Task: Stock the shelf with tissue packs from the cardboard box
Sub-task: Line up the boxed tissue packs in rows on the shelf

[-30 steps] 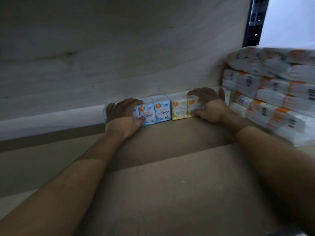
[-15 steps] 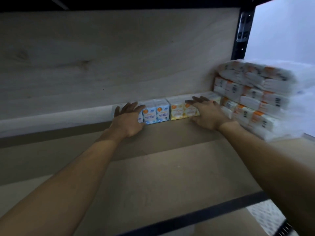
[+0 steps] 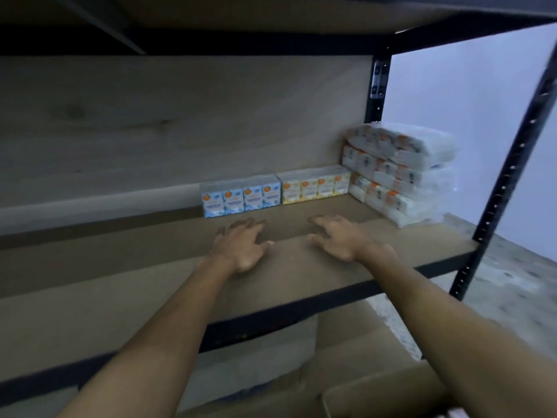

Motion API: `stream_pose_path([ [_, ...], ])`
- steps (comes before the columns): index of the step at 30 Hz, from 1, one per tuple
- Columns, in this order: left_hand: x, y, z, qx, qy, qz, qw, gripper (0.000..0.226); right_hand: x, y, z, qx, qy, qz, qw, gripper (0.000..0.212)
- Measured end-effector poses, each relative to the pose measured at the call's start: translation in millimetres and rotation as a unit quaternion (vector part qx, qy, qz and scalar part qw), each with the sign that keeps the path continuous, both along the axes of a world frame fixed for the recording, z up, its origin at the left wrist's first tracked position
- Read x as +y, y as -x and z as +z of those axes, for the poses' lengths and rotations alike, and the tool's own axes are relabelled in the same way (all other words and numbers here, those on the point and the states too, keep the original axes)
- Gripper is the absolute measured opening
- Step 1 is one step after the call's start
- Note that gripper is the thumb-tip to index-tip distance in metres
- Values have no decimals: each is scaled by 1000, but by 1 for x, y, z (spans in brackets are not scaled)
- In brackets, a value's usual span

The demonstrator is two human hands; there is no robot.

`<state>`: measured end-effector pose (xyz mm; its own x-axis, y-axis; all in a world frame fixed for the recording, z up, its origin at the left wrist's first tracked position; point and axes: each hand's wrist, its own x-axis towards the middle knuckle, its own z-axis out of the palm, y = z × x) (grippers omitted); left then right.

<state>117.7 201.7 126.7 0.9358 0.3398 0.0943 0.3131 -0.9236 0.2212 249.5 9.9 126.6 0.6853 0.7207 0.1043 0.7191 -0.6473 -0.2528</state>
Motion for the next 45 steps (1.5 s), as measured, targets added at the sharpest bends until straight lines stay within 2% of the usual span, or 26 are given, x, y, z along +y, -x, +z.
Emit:
stream_pose_path([
  [3,-30,24,-1,5,34,-10,999,61,-22,25,-1,14,10,-8,1000,56],
  [7,-71,48,-5,-8,39,-42,998,62,-55,57,-12,43,-22,-24,999,55],
  [14,-144,77,-26,-34,45,-113,992,58,-116,100,-35,28,-44,-63,997,55],
  [20,-205,91,-68,-32,57,-181,981,56,-175,128,-70,41,-53,-90,994,54],
  [27,-240,94,-143,71,110,-179,975,59,-222,142,-142,113,-31,-132,984,55],
  [36,-256,77,-236,185,202,-136,952,64,-236,143,-251,217,6,-176,960,65],
  [45,-259,46,-287,257,200,-54,944,69,-225,133,-313,239,55,-200,949,60],
])
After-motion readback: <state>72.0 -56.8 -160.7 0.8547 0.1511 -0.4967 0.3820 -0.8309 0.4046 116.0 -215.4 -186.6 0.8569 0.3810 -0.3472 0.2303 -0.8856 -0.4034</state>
